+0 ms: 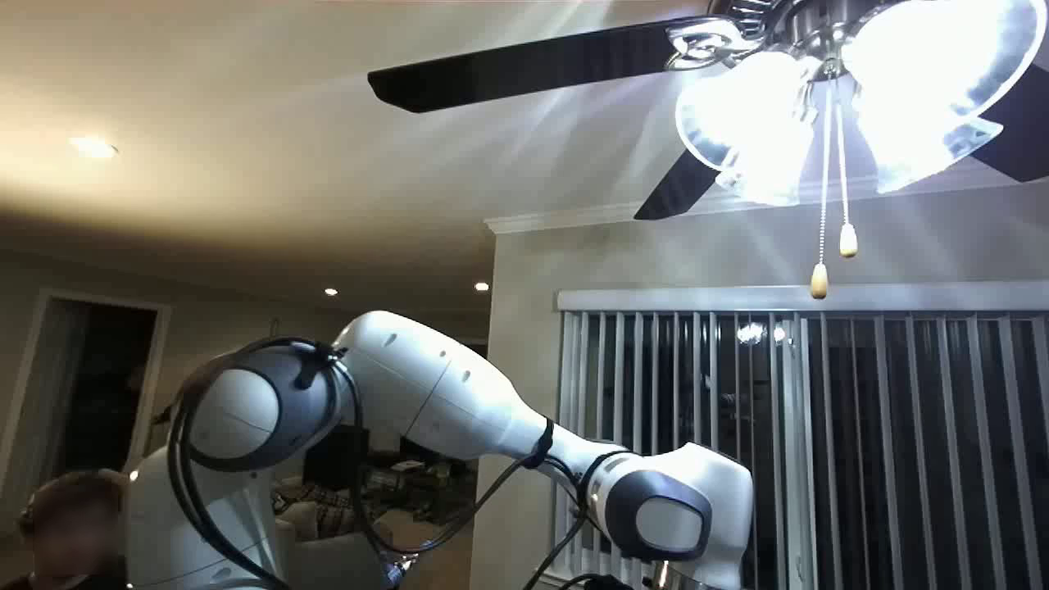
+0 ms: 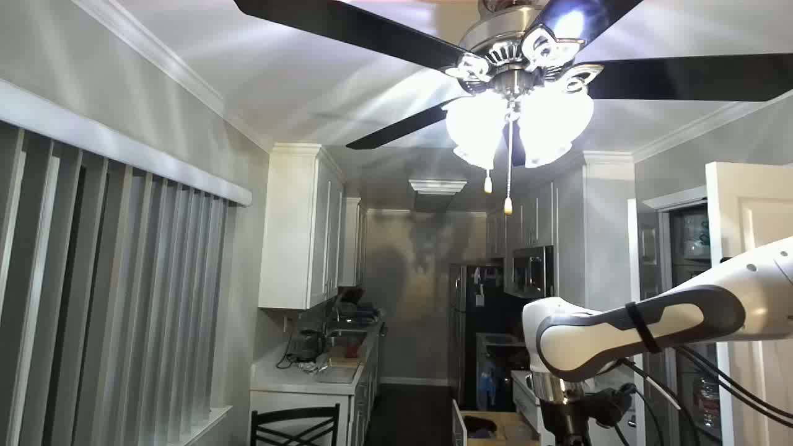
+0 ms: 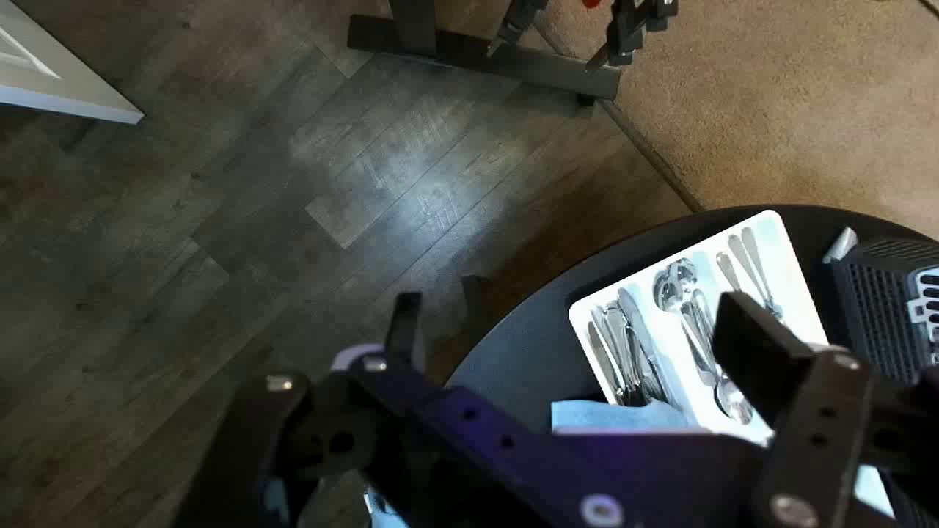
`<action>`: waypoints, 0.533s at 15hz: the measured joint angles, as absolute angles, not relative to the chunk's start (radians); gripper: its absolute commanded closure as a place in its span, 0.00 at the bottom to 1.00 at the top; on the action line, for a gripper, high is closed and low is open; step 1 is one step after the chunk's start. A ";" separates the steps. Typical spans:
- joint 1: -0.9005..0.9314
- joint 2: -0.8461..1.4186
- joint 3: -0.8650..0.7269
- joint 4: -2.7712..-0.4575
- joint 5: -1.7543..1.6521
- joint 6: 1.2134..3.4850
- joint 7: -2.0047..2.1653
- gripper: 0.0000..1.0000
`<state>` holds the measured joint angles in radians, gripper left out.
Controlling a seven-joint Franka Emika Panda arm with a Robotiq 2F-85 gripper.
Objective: Pull down the toggle on the chandelier to switch off the light
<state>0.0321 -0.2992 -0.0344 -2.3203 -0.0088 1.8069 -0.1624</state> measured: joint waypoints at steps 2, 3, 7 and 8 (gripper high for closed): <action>0.032 -0.299 -0.034 -2.320 -0.009 1.807 -0.162 0.00; 0.032 -0.299 -0.034 -2.320 -0.009 1.807 -0.162 0.00; 0.032 -0.299 -0.034 -2.320 -0.009 1.807 -0.162 0.00; 0.032 -0.300 -0.034 -2.320 -0.009 1.812 -0.162 0.00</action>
